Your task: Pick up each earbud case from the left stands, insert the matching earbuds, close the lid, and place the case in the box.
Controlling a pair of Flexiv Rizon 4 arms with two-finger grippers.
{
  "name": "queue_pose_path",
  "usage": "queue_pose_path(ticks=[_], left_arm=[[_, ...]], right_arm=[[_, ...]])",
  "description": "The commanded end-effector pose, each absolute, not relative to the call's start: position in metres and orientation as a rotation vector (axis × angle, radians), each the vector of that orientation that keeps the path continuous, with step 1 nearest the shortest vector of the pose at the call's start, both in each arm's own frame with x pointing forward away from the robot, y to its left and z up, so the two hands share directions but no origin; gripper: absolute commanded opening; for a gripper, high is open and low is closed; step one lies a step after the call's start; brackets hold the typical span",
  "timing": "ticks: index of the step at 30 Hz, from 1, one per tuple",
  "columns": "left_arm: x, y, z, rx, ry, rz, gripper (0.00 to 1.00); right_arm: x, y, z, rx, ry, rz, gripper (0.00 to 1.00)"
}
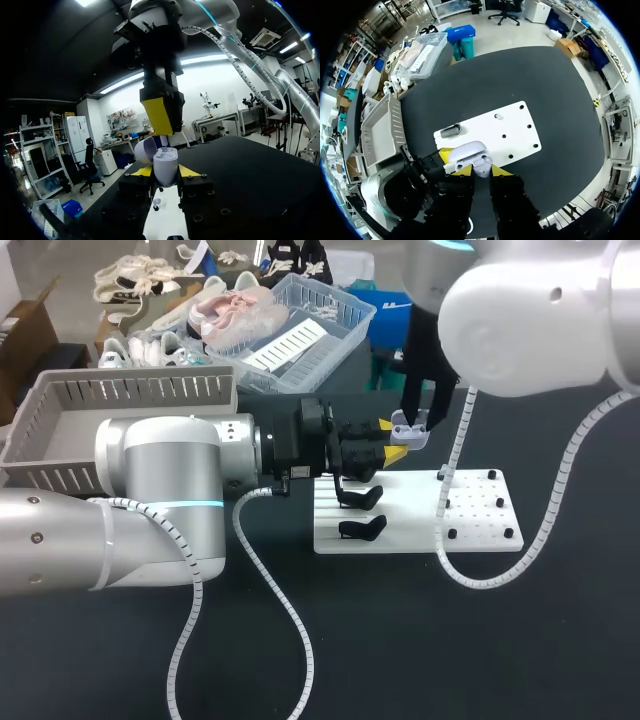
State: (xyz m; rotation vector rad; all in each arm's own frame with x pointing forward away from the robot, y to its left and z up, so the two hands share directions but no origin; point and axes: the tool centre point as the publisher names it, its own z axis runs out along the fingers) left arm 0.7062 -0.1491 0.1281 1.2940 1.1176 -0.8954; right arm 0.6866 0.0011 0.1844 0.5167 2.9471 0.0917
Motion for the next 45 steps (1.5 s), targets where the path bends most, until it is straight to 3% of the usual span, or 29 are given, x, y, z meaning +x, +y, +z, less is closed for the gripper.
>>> queue_pose_path(ticks=[1, 45], left_arm=[[0.706, -0.15, 0.127, 1.291, 1.117, -0.892, 0.0], [0.706, -0.15, 0.127, 1.291, 1.117, -0.892, 0.0]], right_arm=[[0.69, 0.002, 0.183, 0.513, 2.955, 0.089, 0.0], [0.684, 0.006, 0.171, 0.532, 2.98, 0.106, 0.0]])
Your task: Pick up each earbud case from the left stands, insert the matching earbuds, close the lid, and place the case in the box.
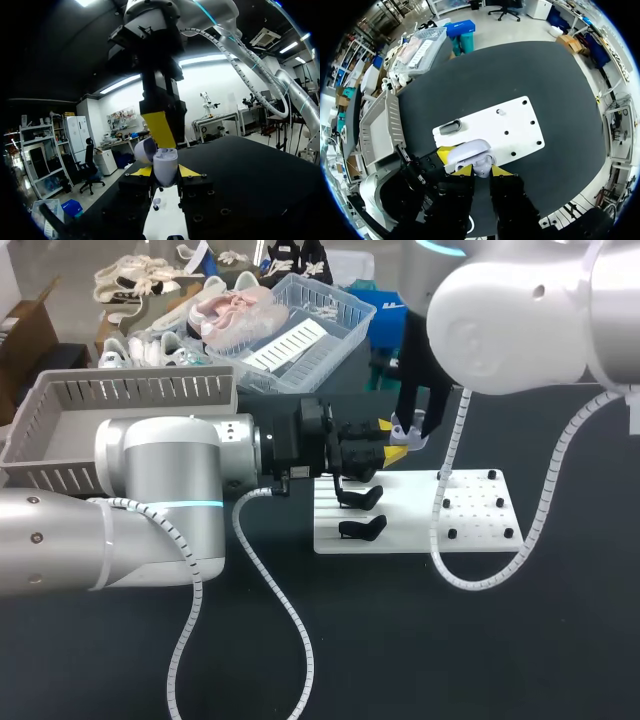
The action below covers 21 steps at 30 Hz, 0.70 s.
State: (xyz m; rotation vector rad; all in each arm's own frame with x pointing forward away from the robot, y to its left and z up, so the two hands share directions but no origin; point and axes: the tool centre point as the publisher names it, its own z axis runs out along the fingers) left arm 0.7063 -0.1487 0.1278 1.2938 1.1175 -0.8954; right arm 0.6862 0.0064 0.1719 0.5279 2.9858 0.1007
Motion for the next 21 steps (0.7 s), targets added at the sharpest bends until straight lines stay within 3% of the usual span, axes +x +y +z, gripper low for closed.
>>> queue_pose_path(ticks=[1, 11, 12, 17, 21], left_arm=[[0.706, -0.1497, 0.1275, 1.291, 1.117, -0.892, 0.0], [0.706, -0.1497, 0.1275, 1.291, 1.117, -0.892, 0.0], [0.706, -0.1497, 0.1275, 1.291, 1.117, -0.892, 0.0], [0.706, -0.1497, 0.1275, 1.291, 1.117, -0.892, 0.0], [0.706, -0.1497, 0.1275, 1.291, 1.117, -0.892, 0.0]], right_arm=[[0.6831, 0.006, 0.1703, 0.533, 2.98, 0.107, 0.0], [0.6808, 0.0063, 0.1704, 0.536, 2.981, 0.11, 0.0], [0.6804, 0.0064, 0.1706, 0.536, 2.981, 0.109, 0.17], [0.6791, 0.0067, 0.1716, 0.536, 2.98, 0.109, 0.4], [0.6789, 0.0063, 0.1711, 0.536, 2.983, 0.114, 0.44]])
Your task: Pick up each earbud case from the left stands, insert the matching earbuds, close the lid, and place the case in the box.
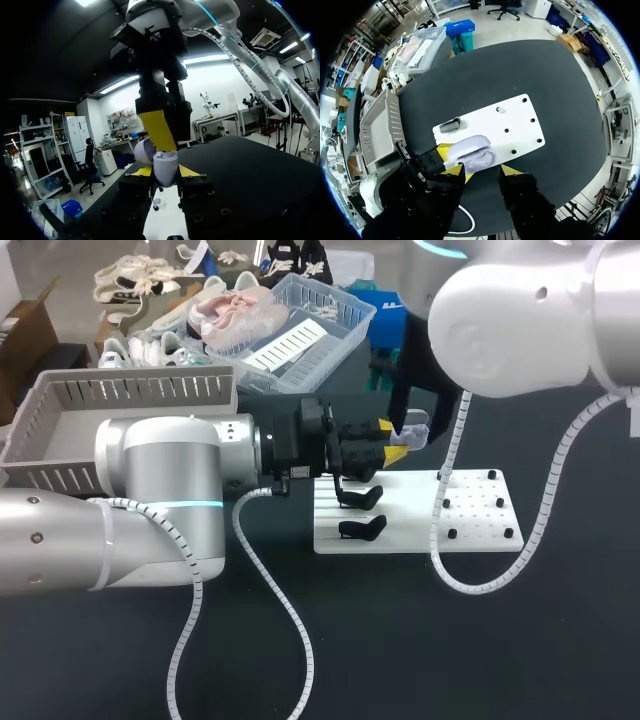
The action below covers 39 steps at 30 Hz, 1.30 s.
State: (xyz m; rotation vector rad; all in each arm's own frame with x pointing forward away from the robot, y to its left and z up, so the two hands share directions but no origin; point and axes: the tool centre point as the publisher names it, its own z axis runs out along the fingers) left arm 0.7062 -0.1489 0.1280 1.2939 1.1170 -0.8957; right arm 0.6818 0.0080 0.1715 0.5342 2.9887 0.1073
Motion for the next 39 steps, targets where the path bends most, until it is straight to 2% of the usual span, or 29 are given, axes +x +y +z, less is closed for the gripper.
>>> queue_pose_path(ticks=[1, 10, 14, 22, 39], left_arm=[[0.706, -0.15, 0.127, 1.291, 1.117, -0.892, 0.0], [0.706, -0.15, 0.127, 1.291, 1.117, -0.892, 0.0], [0.706, -0.15, 0.127, 1.291, 1.117, -0.892, 0.0], [0.706, -0.15, 0.127, 1.291, 1.117, -0.892, 0.0], [0.706, -0.15, 0.127, 1.291, 1.117, -0.892, 0.0]], right_arm=[[0.678, 0.006, 0.172, 0.536, 2.983, 0.115, 0.44], [0.655, -0.007, 0.18, 0.564, 2.929, 0.101, 0.43], [0.646, -0.018, 0.178, 0.541, 2.905, 0.08, 0.48], [0.634, -0.044, 0.167, 0.551, 2.898, 0.057, 0.48], [0.658, -0.088, 0.111, 0.258, 2.962, 0.104, 0.49]])
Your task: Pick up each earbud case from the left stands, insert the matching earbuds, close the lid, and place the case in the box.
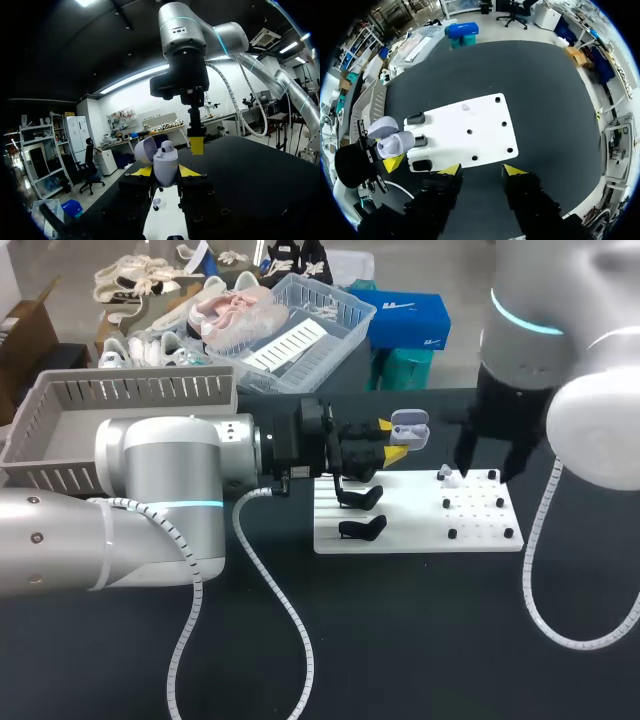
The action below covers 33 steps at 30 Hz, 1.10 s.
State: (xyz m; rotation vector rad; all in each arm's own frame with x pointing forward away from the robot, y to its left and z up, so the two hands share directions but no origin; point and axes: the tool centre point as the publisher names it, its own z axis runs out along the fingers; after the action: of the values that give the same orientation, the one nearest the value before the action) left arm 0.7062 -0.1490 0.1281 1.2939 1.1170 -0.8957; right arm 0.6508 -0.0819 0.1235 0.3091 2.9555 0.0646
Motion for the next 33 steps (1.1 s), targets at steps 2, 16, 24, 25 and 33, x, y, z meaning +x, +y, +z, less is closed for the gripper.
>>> queue_pose_path(ticks=[2, 16, 24, 25, 33], left_arm=[[0.706, -0.15, 0.127, 1.291, 1.117, -0.892, 0.0], [0.706, -0.15, 0.127, 1.291, 1.117, -0.892, 0.0], [0.706, -0.15, 0.127, 1.291, 1.117, -0.892, 0.0], [0.706, -0.15, 0.127, 1.291, 1.117, -0.892, 0.0], [0.706, -0.15, 0.127, 1.291, 1.117, -0.892, 0.0]], right_arm=[[0.665, -0.088, 0.105, 0.159, 2.972, 0.099, 0.47], [0.714, -0.09, 0.061, -0.139, 3.006, 0.185, 0.51], [0.733, -0.086, 0.048, -0.106, 2.985, 0.321, 0.49], [0.734, -0.086, 0.048, -0.086, 2.985, 0.326, 0.49], [0.745, -0.083, 0.042, 0.013, 2.988, 0.408, 0.49]])
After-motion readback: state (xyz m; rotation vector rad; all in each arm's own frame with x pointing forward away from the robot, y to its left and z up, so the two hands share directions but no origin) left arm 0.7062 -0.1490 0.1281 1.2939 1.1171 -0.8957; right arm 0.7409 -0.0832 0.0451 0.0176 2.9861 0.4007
